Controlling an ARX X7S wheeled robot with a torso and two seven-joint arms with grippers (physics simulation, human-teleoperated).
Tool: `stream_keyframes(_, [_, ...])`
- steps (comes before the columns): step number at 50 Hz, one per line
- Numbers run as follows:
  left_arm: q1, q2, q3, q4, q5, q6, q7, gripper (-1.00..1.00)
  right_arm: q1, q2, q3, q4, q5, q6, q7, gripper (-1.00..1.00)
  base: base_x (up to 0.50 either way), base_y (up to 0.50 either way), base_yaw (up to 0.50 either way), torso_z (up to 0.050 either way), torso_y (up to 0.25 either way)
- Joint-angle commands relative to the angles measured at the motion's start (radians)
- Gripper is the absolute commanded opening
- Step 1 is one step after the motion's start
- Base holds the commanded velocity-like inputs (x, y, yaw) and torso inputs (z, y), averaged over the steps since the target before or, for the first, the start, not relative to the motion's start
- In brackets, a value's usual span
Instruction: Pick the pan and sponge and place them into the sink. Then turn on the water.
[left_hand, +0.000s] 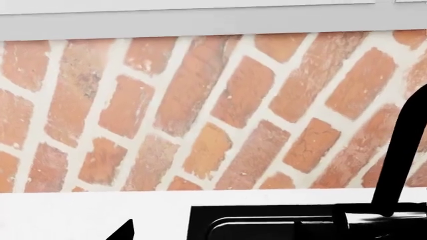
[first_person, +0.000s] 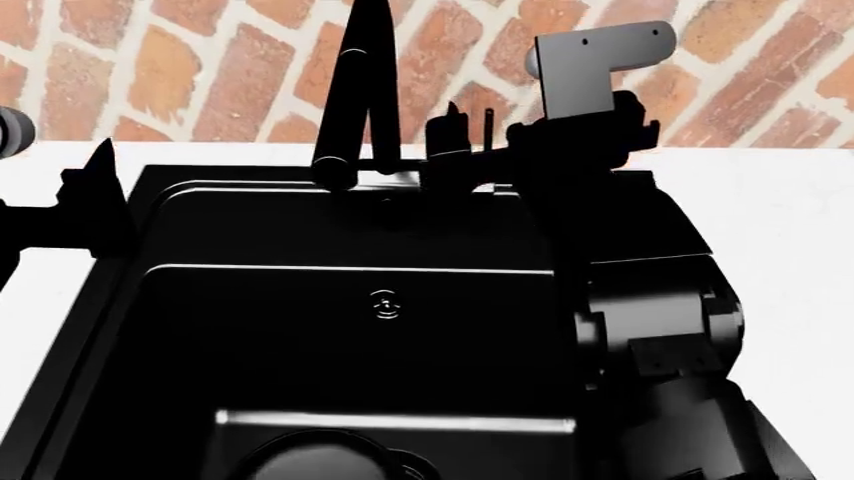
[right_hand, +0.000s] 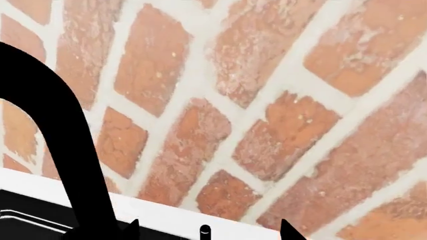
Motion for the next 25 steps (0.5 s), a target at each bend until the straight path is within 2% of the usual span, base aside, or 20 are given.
stream_keyframes(1, [-0.023,0.007,0.014,-0.042,0.019,0.010,0.025,1.00,0.010,-0.006,0.002,0.018,0.000,-0.013,0.001,1.00,0.00,0.00,0.00,0.001,-0.158])
stream_keyframes(14, [-0.040,0.002,0.007,-0.044,0.008,0.004,0.031,1.00,0.047,-0.010,-0.009,0.018,-0.011,-0.014,-0.003,1.00,0.00,0.00,0.00,0.001,-0.116])
stream_keyframes(25, [-0.059,-0.009,0.014,-0.043,0.006,-0.012,0.036,1.00,0.101,-0.047,-0.005,0.156,-0.024,-0.085,-0.038,1.00,0.00,0.00,0.00,0.001,-0.065])
